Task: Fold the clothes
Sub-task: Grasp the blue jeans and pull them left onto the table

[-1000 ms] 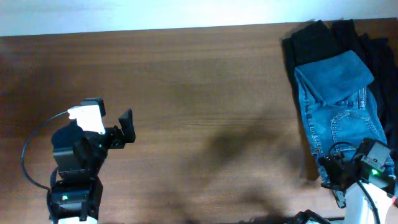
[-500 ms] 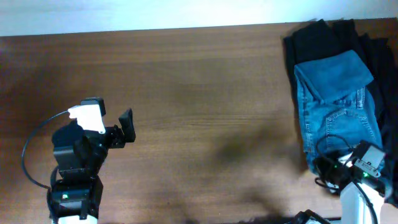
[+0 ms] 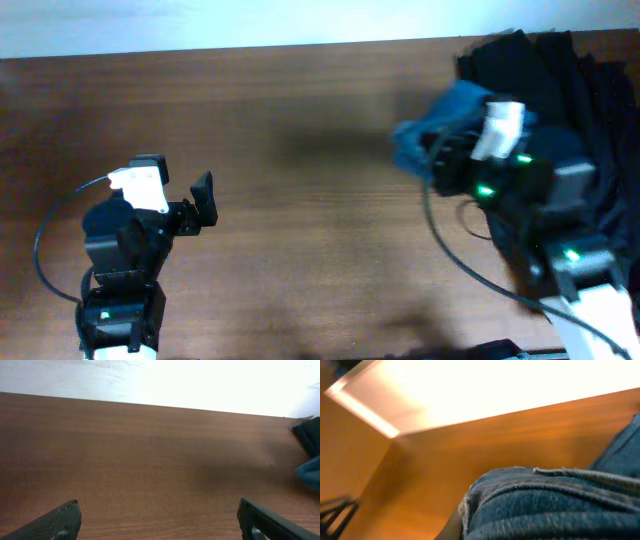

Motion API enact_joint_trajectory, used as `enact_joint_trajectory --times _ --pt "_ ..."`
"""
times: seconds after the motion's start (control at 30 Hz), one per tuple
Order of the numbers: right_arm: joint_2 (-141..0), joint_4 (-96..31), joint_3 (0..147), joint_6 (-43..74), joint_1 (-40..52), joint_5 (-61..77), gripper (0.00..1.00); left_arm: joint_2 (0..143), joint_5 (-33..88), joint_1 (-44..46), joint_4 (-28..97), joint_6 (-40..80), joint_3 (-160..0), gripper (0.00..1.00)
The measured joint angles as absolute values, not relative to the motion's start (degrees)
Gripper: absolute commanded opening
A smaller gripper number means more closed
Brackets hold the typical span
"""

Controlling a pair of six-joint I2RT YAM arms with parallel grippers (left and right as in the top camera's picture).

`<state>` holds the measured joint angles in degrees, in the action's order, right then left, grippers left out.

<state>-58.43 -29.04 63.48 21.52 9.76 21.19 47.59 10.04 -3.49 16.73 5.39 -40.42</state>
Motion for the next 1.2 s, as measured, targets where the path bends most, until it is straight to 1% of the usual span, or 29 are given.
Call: enact_joint_trajectory --times 0.07,0.1,0.27,0.43,0.5,0.53,0.57,0.6,0.63,0.67,0.73,0.87,1.03,1.13,1.2 --pt "-63.31 -25.30 63.57 22.04 15.64 20.60 0.05 47.57 10.04 -3.49 16.71 5.39 -40.42 0.99" --pt "-67.96 -22.48 63.57 22.31 19.46 20.49 0.05 47.59 10.04 -3.49 16.64 5.39 -40.42 0.99" --pt "-83.05 -15.51 63.57 22.52 28.05 20.29 0.05 47.59 10.04 -3.49 16.67 5.39 -40.45 0.99" --pt "-89.23 -11.86 63.57 22.24 32.45 20.03 0.09 47.59 10.04 -3.49 16.69 5.39 -40.47 0.99" --pt "-89.93 -10.85 63.57 22.22 33.36 19.92 0.13 47.59 10.04 -3.49 16.67 5.39 -40.47 0.99" --pt "-90.11 -9.02 63.55 22.00 33.67 20.01 0.23 47.59 10.04 -3.49 16.67 5.37 -40.47 0.99" --pt "-90.26 -5.45 63.51 21.06 33.80 21.15 0.44 47.59 10.04 -3.49 16.67 5.39 -40.47 0.99" --pt "-90.28 -3.97 63.55 20.95 33.80 21.76 0.57 47.59 10.04 -3.49 16.71 5.39 -40.49 0.99" --pt "-90.28 0.89 63.51 20.47 33.80 25.28 0.72 47.64 10.04 -3.49 16.69 5.37 -40.53 0.99" --pt "-90.28 3.99 63.79 20.21 33.87 29.26 0.83 47.66 10.04 -3.49 16.60 5.39 -40.53 0.99" --pt "-90.28 7.70 64.75 19.64 33.95 36.73 0.99 47.68 10.04 -3.49 16.45 5.39 -40.53 0.99" --pt "-90.21 11.11 65.54 18.39 34.02 46.92 0.99 47.68 10.04 -3.49 15.53 5.39 -40.53 0.99" --pt "-90.19 10.70 65.56 18.00 32.91 51.66 0.99 47.68 10.04 -3.49 15.20 5.39 -40.53 0.99" --pt "-90.15 4.62 65.89 18.24 28.27 50.52 0.99 47.70 10.04 -3.49 15.18 5.37 -40.53 0.99" --pt "-90.13 -3.57 66.06 18.17 23.03 46.94 0.99 47.68 10.04 -3.49 15.22 5.37 -40.53 0.99"
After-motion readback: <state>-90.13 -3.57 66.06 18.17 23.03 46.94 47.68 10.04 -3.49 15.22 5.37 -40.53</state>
